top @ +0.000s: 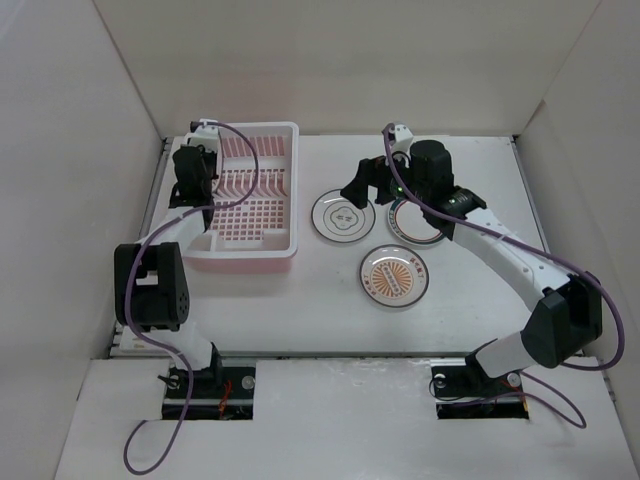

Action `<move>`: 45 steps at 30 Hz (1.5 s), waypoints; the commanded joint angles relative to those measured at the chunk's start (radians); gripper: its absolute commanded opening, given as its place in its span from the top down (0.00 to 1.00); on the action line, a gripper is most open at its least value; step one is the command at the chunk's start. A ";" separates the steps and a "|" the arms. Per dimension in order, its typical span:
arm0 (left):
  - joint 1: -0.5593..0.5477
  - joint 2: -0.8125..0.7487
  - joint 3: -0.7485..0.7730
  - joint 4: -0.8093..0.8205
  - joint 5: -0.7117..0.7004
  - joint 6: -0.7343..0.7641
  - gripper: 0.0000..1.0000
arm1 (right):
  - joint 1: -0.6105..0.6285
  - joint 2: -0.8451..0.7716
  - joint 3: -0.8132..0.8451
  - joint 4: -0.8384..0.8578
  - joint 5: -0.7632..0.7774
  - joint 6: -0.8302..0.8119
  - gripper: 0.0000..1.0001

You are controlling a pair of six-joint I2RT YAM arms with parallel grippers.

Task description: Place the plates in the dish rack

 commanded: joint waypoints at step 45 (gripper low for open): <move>-0.068 -0.125 0.081 -0.105 -0.060 -0.057 0.05 | 0.015 0.020 0.030 0.014 0.026 -0.017 0.00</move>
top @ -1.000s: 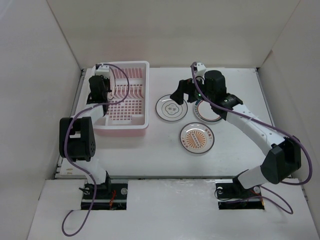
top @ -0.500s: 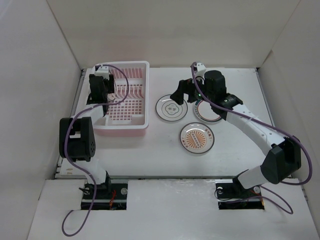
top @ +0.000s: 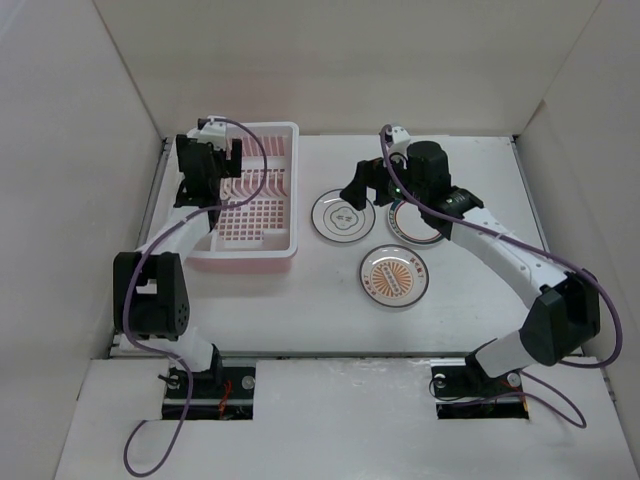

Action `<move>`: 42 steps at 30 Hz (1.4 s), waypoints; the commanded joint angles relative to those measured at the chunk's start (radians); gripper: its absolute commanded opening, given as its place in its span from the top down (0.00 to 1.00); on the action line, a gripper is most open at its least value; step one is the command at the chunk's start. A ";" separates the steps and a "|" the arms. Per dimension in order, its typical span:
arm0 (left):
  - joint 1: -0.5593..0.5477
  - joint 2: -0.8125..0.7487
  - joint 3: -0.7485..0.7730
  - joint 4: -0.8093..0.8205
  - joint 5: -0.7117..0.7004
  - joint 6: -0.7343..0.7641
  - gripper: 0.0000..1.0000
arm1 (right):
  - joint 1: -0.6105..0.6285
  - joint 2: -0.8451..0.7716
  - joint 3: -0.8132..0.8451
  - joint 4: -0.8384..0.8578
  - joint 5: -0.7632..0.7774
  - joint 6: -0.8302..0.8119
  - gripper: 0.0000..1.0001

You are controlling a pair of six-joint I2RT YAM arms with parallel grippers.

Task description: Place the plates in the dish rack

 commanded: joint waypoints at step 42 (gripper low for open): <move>-0.224 -0.728 0.121 -0.490 0.360 -0.642 0.00 | -0.280 0.864 0.570 -0.234 -0.422 -0.143 0.23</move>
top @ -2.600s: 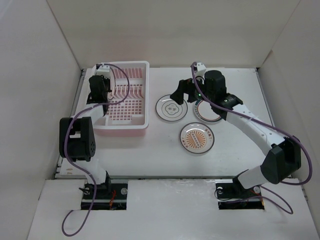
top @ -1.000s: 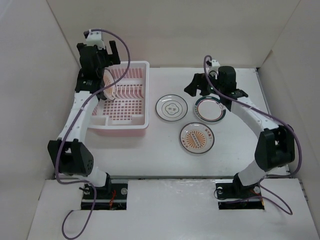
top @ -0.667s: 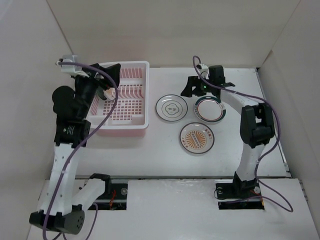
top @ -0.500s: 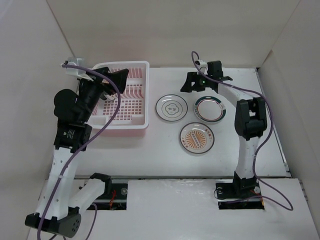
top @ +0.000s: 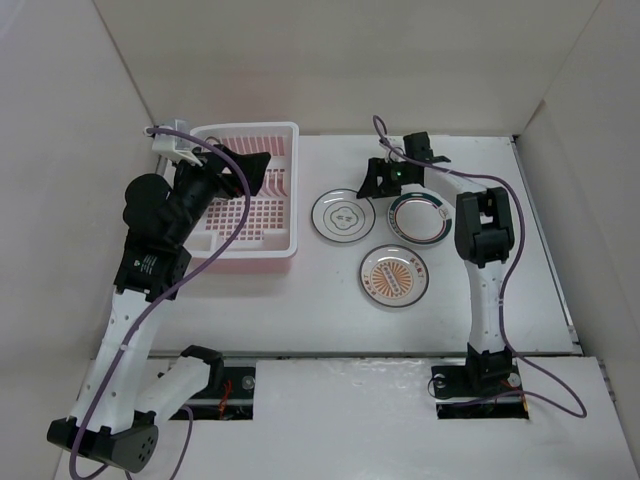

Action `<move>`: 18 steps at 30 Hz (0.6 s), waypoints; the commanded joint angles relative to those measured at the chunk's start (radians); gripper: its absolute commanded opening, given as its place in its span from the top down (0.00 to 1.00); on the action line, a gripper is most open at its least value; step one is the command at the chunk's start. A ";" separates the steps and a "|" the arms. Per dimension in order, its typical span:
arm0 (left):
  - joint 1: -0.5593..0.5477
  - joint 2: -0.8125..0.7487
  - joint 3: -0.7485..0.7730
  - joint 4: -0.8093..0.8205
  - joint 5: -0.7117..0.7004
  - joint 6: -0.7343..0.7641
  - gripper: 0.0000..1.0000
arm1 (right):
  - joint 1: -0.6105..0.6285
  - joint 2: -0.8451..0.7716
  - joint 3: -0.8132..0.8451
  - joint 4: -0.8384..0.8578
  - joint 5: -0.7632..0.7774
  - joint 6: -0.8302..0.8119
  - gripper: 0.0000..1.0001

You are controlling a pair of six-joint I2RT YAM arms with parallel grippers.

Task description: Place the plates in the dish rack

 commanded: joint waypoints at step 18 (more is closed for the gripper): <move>-0.003 -0.022 0.007 0.036 0.007 -0.008 0.00 | 0.017 0.077 -0.038 -0.052 -0.026 0.019 0.52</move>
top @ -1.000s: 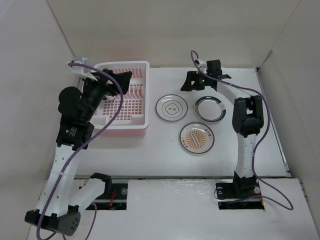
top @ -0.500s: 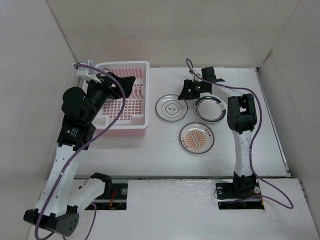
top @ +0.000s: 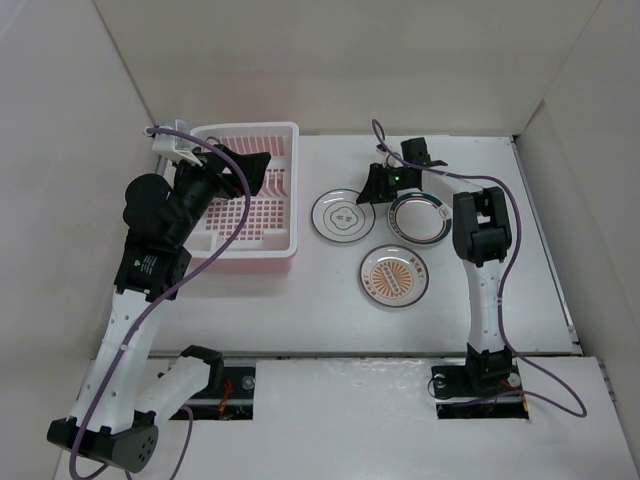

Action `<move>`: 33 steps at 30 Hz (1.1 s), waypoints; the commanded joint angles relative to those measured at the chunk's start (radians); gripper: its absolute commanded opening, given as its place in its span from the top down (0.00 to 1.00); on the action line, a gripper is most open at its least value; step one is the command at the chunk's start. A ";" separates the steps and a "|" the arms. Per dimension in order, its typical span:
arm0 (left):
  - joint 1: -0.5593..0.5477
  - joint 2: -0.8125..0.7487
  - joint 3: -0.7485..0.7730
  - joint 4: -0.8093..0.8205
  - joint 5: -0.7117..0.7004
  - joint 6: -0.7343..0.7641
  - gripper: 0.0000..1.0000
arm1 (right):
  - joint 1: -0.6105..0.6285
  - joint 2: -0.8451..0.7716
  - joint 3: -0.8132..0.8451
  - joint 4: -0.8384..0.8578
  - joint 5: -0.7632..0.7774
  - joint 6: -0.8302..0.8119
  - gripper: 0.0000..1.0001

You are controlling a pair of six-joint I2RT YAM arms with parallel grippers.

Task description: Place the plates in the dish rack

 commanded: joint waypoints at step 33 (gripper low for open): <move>-0.002 0.057 -0.047 0.102 -0.017 -0.027 0.00 | -0.074 -0.347 -0.101 0.241 -0.091 0.285 1.00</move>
